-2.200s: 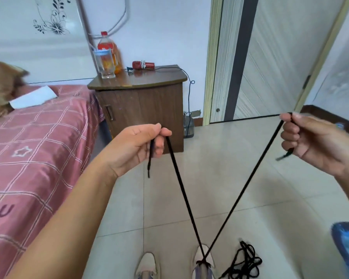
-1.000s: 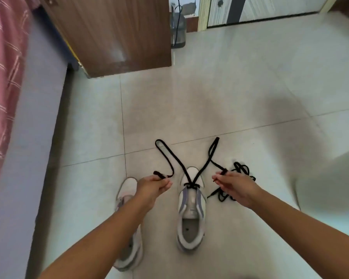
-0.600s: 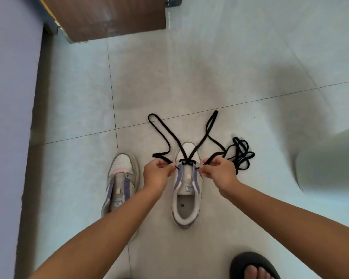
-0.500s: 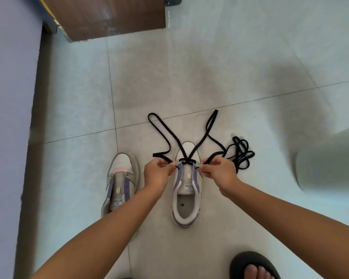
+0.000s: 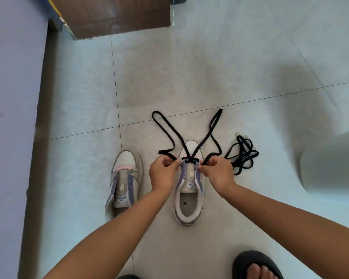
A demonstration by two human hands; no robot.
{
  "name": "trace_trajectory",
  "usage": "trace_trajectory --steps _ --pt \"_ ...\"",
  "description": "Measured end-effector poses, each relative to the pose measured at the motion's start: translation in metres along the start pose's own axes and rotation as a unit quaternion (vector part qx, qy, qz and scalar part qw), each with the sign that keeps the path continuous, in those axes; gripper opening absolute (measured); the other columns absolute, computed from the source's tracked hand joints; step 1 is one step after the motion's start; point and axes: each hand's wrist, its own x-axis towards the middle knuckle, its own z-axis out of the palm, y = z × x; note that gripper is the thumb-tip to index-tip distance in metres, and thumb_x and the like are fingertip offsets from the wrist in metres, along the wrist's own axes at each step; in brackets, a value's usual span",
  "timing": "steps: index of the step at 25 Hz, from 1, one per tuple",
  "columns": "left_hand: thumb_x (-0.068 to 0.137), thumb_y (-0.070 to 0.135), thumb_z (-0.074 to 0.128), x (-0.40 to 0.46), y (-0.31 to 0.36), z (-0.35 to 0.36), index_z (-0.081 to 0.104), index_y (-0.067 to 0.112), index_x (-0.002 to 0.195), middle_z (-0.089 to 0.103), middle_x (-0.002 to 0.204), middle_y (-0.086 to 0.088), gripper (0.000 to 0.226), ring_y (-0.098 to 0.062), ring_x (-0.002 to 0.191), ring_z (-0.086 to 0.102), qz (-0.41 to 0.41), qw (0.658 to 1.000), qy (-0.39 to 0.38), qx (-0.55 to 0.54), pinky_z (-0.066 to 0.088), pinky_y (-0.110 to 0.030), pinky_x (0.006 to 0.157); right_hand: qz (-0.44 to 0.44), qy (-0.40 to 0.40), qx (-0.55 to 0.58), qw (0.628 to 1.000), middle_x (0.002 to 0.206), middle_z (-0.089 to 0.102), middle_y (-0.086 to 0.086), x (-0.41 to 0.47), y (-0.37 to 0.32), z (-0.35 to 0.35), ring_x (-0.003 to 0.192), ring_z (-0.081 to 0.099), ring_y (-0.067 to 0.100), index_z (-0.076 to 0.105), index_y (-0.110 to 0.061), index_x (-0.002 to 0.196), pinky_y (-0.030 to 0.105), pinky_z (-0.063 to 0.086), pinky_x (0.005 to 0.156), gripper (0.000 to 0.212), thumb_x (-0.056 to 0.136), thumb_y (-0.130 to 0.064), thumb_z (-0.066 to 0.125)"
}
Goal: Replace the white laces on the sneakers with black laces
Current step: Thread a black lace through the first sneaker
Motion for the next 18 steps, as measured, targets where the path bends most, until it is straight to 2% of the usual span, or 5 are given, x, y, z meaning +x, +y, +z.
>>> trace_trajectory --steps 6,12,14,16,18 --pt "0.08 0.014 0.073 -0.003 -0.004 0.003 0.063 0.015 0.07 0.068 0.074 -0.008 0.014 -0.021 0.075 0.065 -0.007 1.0 -0.003 -0.012 0.055 -0.039 0.078 -0.005 -0.006 0.034 0.999 0.074 0.065 0.001 -0.004 0.003 -0.004 0.075 0.062 0.016 0.065 -0.002 0.085 0.027 0.053 0.075 0.004 0.082 -0.001 0.067" --pt "0.08 0.017 0.073 0.0 -0.008 0.0 0.065 0.009 0.077 0.069 0.077 -0.01 0.012 -0.027 0.079 0.066 0.003 1.0 -0.028 0.012 0.056 -0.042 0.08 0.007 0.013 0.018 1.0 0.079 0.064 0.014 0.0 0.003 -0.004 0.076 0.066 0.025 0.051 -0.015 0.08 0.041 0.056 0.079 0.024 0.078 -0.006 0.073" --pt "0.082 0.017 0.071 -0.001 -0.009 -0.002 0.063 0.007 0.078 0.067 0.076 -0.007 0.014 -0.02 0.075 0.063 0.035 0.997 -0.043 0.054 0.055 -0.031 0.074 0.006 0.011 0.022 1.0 0.081 0.066 0.018 -0.001 0.004 -0.004 0.076 0.066 0.026 0.052 -0.012 0.079 0.042 0.057 0.078 0.022 0.078 -0.004 0.073" --pt "0.085 0.014 0.068 -0.001 -0.004 -0.006 0.06 0.006 0.076 0.063 0.072 -0.003 0.014 -0.011 0.068 0.056 0.086 0.987 -0.068 0.114 0.044 -0.016 0.064 0.002 0.01 0.019 1.0 0.081 0.067 0.018 -0.001 0.004 -0.005 0.075 0.066 0.026 0.053 -0.011 0.078 0.042 0.057 0.078 0.021 0.078 -0.004 0.073" --pt "0.086 0.011 0.065 0.002 0.001 -0.008 0.054 0.01 0.071 0.056 0.064 0.004 0.018 -0.005 0.06 0.048 0.146 0.967 -0.098 0.184 0.036 -0.012 0.057 -0.002 0.007 0.012 1.0 0.078 0.066 0.016 -0.001 0.004 -0.005 0.072 0.065 0.024 0.053 -0.011 0.077 0.04 0.057 0.076 0.021 0.078 -0.005 0.073"
